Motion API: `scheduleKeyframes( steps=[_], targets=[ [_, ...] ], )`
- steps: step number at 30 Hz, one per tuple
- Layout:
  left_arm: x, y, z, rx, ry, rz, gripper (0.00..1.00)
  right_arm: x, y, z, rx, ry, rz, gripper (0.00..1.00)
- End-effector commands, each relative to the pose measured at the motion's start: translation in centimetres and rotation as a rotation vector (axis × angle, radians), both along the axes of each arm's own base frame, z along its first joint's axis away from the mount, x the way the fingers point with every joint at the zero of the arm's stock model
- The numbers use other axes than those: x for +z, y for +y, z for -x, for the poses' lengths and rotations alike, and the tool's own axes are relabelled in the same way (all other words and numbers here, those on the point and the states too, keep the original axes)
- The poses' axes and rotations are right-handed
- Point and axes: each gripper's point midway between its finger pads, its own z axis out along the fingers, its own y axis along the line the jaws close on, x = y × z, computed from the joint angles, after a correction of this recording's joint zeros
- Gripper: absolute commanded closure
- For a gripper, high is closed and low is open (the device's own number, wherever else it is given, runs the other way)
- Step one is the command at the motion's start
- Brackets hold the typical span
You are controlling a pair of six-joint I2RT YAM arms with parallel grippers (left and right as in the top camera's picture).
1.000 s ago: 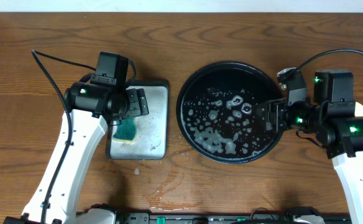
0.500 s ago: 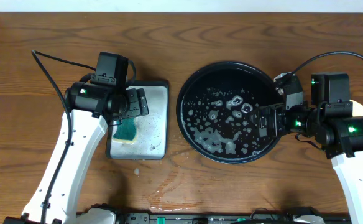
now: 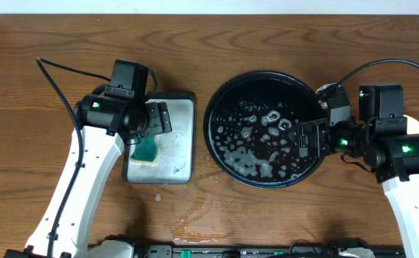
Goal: Clean dirty plates on tray and stack at the side
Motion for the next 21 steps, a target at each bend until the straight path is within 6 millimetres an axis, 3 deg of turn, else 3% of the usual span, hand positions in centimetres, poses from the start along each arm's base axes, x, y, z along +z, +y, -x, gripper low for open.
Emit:
scheduleKeyframes(
  steps=[1, 17, 21],
  targets=[
    [0.6, 0.2, -0.2, 0.005, -0.016, -0.003, 0.12, 0.2, 0.2, -0.1, 0.012, -0.009, 0.000, 0.00],
    [0.6, 0.2, -0.2, 0.005, -0.016, -0.003, 0.12, 0.1, 0.2, 0.0, 0.012, -0.004, 0.000, 0.01],
    [0.1, -0.7, 1.3, -0.010, 0.055, 0.049, 0.12, 0.1, 0.2, -0.1, 0.012, -0.006, 0.000, 0.01]
  ],
)
